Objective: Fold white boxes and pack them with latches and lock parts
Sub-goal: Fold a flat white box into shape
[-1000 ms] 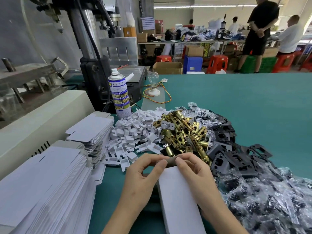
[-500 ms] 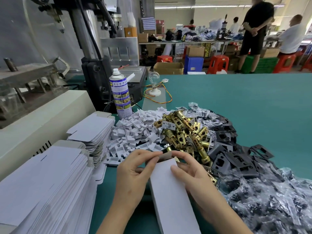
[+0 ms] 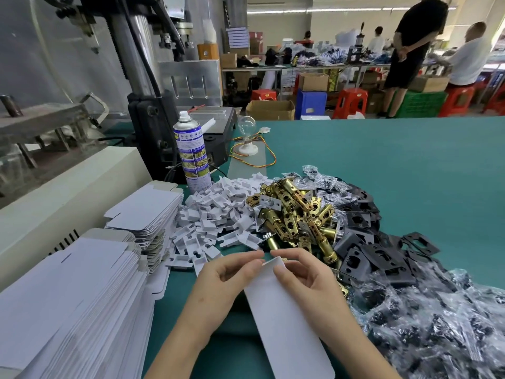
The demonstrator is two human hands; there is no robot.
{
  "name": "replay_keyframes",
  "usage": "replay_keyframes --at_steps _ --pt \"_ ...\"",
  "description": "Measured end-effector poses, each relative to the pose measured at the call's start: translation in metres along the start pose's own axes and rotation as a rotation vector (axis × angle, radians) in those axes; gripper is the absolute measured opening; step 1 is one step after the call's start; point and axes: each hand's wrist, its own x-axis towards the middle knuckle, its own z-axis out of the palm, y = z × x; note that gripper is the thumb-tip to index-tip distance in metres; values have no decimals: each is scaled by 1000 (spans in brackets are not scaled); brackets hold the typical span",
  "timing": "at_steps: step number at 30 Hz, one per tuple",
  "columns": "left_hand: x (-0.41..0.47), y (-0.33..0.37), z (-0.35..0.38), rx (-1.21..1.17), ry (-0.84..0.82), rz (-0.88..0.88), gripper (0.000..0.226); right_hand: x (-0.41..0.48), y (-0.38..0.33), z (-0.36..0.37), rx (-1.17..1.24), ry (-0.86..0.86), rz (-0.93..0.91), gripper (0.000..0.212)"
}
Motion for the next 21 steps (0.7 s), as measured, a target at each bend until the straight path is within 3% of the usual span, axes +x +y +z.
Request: replay_keyframes --at_steps 15,21 --pt "-2 0 5 41 -4 -14 27 0 0 -3 33 -7 54 8" --pt "-3 -1 9 6 40 -10 26 0 0 -2 12 -17 49 22"
